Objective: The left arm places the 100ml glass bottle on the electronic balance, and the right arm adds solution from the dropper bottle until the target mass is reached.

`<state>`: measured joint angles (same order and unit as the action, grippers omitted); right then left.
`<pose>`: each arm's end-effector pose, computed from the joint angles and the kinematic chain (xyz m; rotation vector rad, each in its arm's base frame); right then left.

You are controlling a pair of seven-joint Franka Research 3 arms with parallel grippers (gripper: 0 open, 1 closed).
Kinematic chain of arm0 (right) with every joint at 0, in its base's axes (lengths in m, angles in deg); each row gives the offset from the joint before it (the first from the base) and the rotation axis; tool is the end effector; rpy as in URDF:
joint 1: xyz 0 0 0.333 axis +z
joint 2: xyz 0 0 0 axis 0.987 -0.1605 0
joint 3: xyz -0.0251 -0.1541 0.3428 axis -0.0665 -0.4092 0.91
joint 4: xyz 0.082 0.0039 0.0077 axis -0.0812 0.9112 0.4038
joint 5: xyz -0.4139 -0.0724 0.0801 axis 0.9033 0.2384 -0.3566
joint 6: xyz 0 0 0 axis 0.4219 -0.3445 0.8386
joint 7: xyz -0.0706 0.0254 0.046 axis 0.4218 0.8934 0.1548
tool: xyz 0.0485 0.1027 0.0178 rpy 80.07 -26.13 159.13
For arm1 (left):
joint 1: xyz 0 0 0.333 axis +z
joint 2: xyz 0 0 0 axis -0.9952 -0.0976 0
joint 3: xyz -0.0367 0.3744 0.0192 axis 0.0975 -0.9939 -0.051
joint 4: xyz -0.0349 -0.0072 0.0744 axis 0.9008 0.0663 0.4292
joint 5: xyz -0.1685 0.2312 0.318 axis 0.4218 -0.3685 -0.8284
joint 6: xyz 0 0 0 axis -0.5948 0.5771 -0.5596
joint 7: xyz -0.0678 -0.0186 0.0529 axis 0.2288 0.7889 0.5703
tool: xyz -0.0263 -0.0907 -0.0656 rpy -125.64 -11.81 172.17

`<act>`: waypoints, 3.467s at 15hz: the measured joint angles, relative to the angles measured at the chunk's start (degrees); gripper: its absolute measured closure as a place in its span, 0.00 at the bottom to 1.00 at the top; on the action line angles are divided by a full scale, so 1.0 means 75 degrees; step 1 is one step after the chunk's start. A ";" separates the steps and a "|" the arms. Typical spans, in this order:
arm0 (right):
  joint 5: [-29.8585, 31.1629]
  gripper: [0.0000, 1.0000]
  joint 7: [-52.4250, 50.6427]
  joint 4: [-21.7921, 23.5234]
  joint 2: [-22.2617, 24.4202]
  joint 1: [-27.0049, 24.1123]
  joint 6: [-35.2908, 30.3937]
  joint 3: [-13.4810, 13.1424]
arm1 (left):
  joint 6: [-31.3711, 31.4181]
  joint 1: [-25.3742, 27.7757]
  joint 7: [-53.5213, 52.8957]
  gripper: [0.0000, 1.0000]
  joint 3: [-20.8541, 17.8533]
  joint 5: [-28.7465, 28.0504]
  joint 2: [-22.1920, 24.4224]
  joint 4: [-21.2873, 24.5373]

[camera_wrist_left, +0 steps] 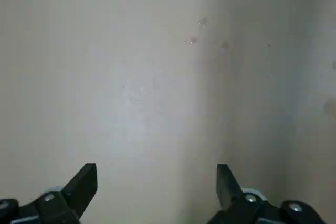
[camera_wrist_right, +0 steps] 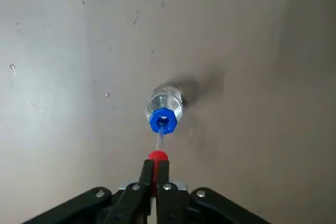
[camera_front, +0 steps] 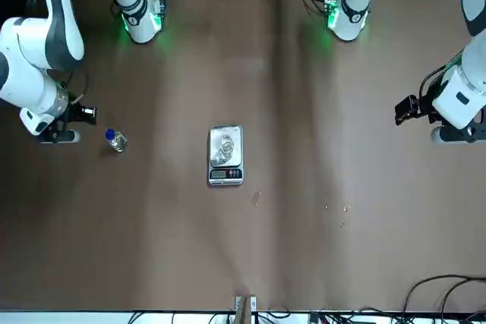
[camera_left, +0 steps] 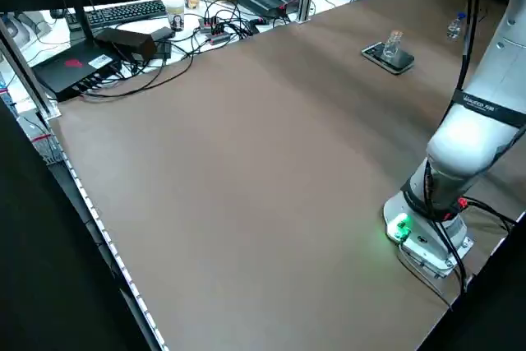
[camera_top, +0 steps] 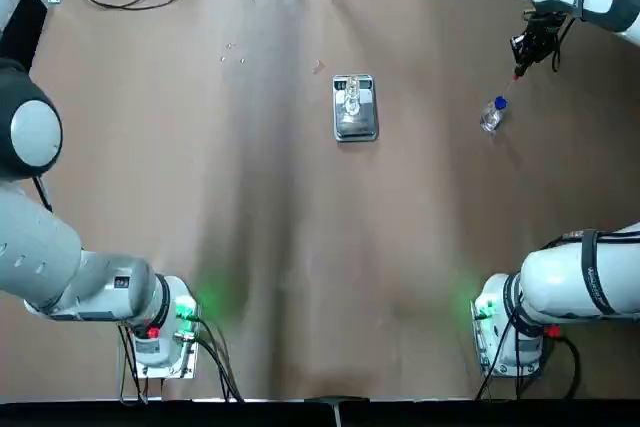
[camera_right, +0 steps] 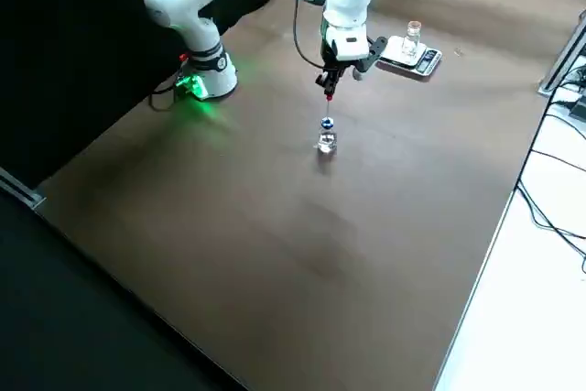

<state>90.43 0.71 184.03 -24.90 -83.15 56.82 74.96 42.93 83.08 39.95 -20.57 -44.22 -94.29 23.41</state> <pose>0.5486 -0.0428 0.4205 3.1290 0.0237 -0.2487 0.6327 -0.0616 0.6313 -3.1152 -0.0290 0.0707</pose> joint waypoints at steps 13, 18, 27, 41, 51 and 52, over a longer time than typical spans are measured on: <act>0.0001 0.94 -0.0005 0.0118 -0.0251 0.0000 0.0380 0.0018 | 0.0000 0.0000 0.0000 0.00 0.0000 0.0000 -0.0002 0.0000; 0.0002 0.94 -0.0008 0.0102 -0.0302 0.0000 0.0465 0.0030 | 0.0000 0.0000 0.0000 0.00 0.0000 0.0000 -0.0002 0.0000; 0.0003 0.94 -0.0070 0.0100 -0.0303 -0.0002 0.0437 0.0024 | 0.0000 0.0000 0.0000 0.00 0.0000 0.0000 -0.0002 0.0000; 0.0007 0.95 -0.0372 0.0076 -0.0301 -0.0075 0.0182 0.0019 | 0.0000 0.0000 0.0000 0.00 0.0000 0.0000 -0.0002 0.0000; 0.0007 0.95 -0.0378 0.0067 -0.0300 -0.0075 0.0050 0.0025 | 0.0000 0.0000 0.0000 0.00 0.0000 0.0000 -0.0002 0.0000; 0.0007 0.95 -0.0379 0.0066 -0.0300 -0.0075 0.0041 0.0025 | 0.0000 0.0000 0.0000 0.00 0.0000 0.0000 -0.0002 0.0000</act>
<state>90.48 -2.13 184.52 -27.15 -83.71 57.13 75.15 42.93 83.08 39.95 -20.57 -44.22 -94.31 23.41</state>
